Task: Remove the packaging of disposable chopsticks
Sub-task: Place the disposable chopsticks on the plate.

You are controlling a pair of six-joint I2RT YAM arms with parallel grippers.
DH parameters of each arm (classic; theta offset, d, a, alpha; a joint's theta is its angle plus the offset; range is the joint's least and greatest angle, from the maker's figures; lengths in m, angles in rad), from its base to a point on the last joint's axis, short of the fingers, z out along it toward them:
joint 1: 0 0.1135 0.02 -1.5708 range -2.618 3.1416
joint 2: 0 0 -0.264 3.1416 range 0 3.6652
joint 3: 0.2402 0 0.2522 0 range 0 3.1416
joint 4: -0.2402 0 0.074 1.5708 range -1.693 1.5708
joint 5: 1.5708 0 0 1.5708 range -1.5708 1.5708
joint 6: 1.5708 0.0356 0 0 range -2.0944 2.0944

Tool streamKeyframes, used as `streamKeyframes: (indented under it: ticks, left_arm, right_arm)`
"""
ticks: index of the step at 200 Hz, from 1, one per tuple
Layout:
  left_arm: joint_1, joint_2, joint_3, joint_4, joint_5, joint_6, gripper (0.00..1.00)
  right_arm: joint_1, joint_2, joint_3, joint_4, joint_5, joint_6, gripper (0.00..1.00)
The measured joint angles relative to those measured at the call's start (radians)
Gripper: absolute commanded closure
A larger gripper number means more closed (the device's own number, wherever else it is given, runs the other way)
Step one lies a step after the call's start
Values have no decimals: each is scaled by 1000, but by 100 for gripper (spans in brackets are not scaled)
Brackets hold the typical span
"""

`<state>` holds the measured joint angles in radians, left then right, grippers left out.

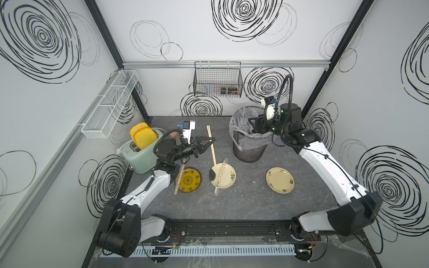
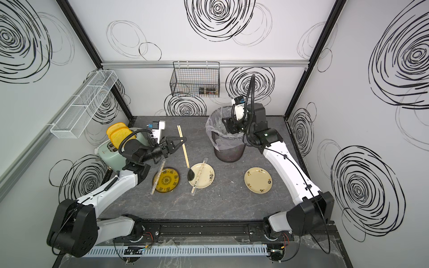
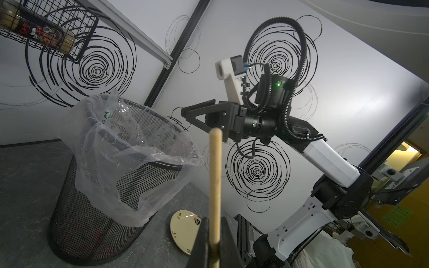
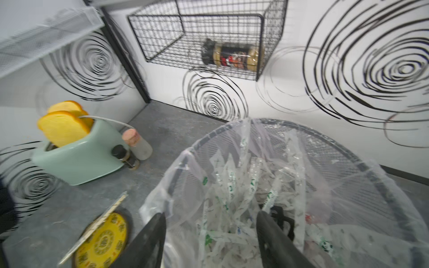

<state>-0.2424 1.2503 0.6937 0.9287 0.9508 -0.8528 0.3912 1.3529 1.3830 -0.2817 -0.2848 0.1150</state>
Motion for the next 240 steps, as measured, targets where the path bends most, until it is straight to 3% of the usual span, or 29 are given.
streamKeyframes:
  ticks: [31, 80, 154, 240]
  left_arm:
    - [0, 0, 0, -2, 0, 0, 100]
    - [-7, 0, 0, -6, 0, 6, 100]
    - [-12, 0, 0, -16, 0, 20, 100]
    - [-19, 0, 2, -22, 14, 31, 100]
  right_arm:
    - [79, -70, -123, 142, -137, 30, 35]
    - [286, -44, -230, 259, -248, 47, 41]
    - [381, 85, -248, 433, -383, 186, 53]
    - [401, 123, -249, 450, -364, 242, 96]
